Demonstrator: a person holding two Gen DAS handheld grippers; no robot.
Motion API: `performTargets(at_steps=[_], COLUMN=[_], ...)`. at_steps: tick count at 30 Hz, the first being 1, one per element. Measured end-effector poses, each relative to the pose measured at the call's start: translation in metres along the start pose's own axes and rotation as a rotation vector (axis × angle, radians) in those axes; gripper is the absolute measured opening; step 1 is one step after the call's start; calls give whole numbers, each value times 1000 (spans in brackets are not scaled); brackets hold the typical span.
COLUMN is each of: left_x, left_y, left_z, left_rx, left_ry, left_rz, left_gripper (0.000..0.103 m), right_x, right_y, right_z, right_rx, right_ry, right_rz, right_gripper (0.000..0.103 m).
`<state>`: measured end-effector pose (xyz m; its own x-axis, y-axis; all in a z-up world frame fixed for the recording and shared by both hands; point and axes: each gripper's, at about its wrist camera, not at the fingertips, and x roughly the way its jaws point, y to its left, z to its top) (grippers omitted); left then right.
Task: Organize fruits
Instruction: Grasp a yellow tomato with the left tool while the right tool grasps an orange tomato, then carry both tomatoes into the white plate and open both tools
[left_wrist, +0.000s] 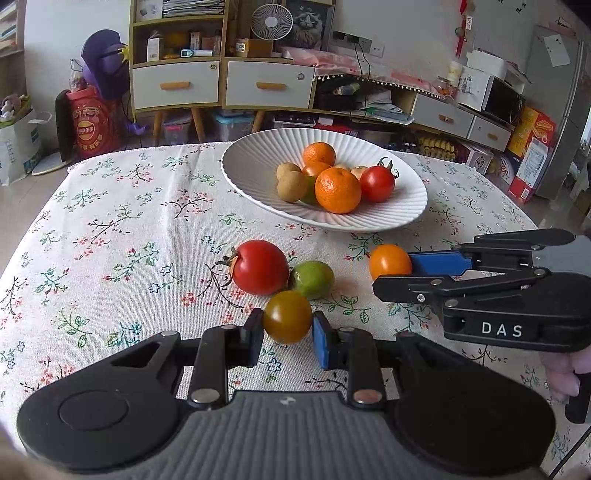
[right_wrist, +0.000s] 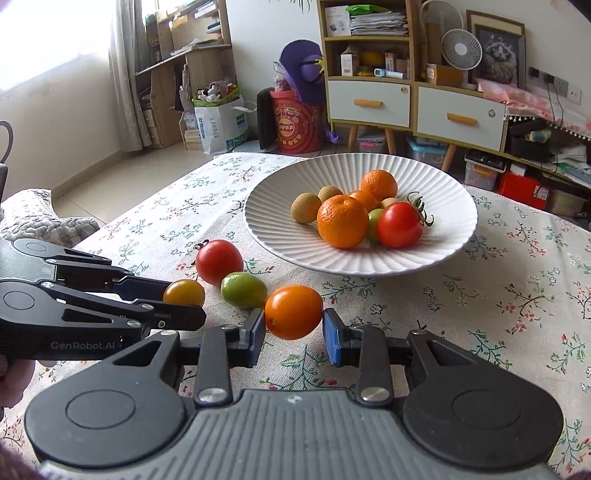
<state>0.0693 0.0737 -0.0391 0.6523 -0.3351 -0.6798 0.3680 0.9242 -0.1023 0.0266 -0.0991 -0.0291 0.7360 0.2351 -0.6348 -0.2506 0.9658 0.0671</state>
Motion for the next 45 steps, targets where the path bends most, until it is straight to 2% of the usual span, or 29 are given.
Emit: performTargets(at_steps=[11, 19, 23, 31, 45], left_x=[0, 4, 17, 48, 90], left_y=[0, 0, -2, 2, 1], left_z=[18, 49, 64, 87, 113], left_rx=[-52, -72, -55, -98, -98], left_ry=[-32, -73, -77, -68, -68], left_rz=[-25, -20, -14, -10, 13], left_gripper=[24, 24, 24, 24, 24], right_x=[-15, -13, -9, 4, 35], right_y=[-9, -21, -32, -59, -86], right_z=[14, 32, 44, 61, 58], right_rx=[16, 21, 31, 73, 116], right_ry=[-38, -65, -88, -122, -115], right_rz=[9, -7, -27, -82, -78], right_gripper=[31, 31, 31, 31, 31])
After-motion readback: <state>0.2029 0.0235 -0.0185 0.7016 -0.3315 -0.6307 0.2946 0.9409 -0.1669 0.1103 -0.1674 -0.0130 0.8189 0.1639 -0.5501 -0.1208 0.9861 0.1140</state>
